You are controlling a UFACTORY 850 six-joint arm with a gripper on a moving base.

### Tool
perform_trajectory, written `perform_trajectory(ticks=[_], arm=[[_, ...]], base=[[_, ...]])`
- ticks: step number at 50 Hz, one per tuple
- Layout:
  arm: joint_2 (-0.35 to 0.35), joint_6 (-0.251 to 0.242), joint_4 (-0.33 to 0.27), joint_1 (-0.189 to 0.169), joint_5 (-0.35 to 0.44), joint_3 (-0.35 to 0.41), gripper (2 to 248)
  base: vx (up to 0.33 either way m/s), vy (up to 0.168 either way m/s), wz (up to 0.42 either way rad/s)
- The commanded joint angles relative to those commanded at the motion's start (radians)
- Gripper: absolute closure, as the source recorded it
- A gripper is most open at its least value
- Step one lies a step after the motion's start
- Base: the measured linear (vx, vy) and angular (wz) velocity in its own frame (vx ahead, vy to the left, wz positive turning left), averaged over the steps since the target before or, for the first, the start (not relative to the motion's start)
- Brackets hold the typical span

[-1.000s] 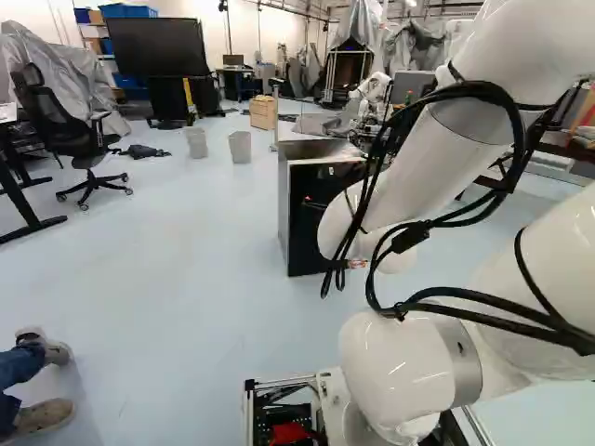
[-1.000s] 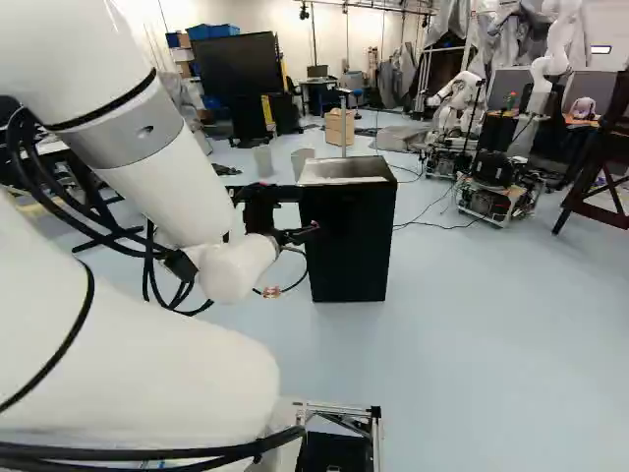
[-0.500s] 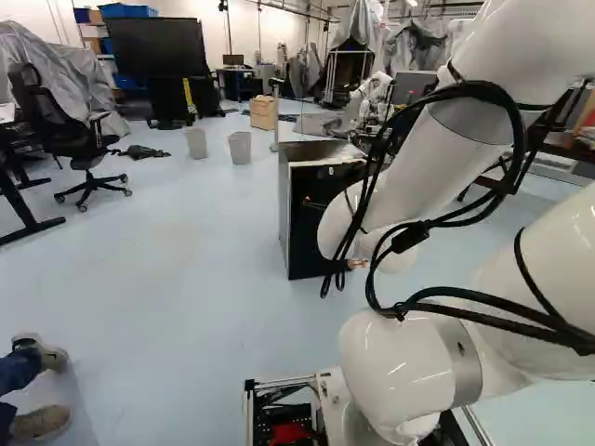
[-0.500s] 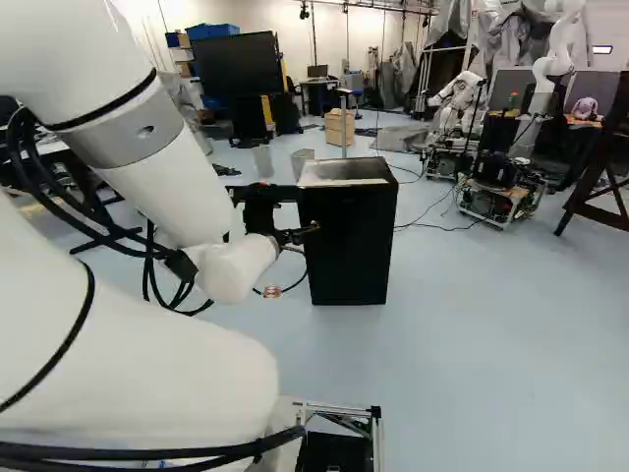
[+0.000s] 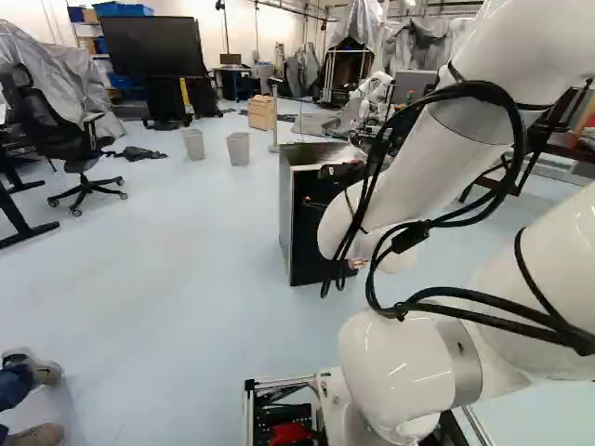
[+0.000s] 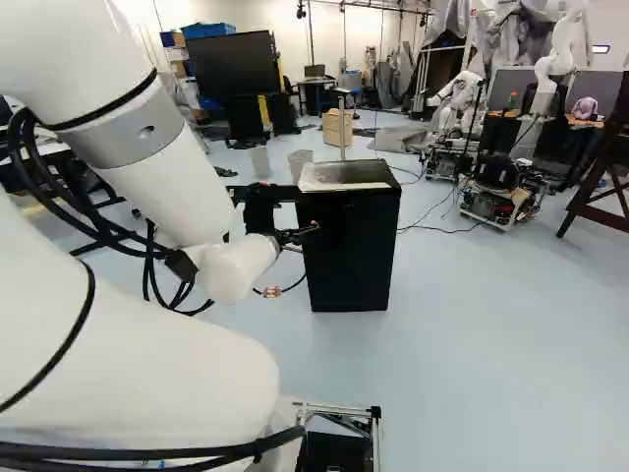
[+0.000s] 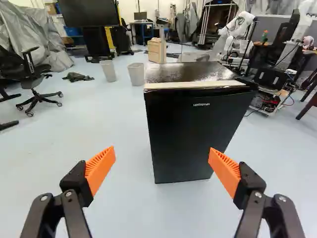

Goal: Grab a drink from the fridge

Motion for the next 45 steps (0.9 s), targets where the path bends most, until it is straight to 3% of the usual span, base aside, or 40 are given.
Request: perform_trajectory(ticks=[45], arm=[[0.0, 0.0, 0.0, 0.0, 0.0, 0.0, 3]], base=[[0.066, 0.063, -0.017]])
